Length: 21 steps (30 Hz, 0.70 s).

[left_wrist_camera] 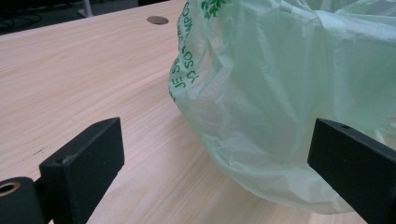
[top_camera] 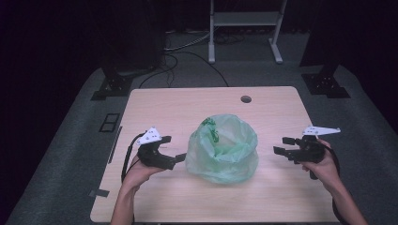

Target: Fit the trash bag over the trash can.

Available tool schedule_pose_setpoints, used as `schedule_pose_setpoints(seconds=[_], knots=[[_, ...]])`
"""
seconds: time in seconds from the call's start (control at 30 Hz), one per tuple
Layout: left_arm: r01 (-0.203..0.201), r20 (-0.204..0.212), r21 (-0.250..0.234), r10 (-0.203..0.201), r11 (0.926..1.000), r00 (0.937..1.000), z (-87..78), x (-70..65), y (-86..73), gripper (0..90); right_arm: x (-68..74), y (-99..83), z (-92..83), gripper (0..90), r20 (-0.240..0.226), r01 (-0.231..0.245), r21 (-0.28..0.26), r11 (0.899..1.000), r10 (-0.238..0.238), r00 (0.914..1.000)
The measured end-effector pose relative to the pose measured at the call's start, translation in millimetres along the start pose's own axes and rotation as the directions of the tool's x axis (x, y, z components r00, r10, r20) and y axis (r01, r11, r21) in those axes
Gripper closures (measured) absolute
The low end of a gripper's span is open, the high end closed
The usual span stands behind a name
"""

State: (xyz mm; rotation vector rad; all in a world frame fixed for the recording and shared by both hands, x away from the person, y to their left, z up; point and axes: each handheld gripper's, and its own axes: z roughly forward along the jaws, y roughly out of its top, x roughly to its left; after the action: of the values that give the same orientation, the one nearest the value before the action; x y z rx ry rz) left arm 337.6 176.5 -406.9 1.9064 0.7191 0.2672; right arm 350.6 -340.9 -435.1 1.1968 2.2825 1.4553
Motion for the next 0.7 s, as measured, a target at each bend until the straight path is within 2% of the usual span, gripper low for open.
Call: schedule_pose_setpoints(seconds=[0.33, 0.7], knots=[[-0.001, -0.014, 0.011, 0.002, 0.9999, 0.9999, -6.5, 2.0, -10.1, 2.5, 4.2, -18.7, -11.2, 27.0, 0.011, -0.004, -0.005, 1.0, 0.004, 0.9999], [0.031, -0.031, 0.015, -0.03, 0.9994, 0.9991, -16.9, 2.4, -30.2, 2.5, 8.0, -39.1, -26.5, 27.0, 0.024, -0.035, -0.03, 0.999, 0.036, 0.9991]])
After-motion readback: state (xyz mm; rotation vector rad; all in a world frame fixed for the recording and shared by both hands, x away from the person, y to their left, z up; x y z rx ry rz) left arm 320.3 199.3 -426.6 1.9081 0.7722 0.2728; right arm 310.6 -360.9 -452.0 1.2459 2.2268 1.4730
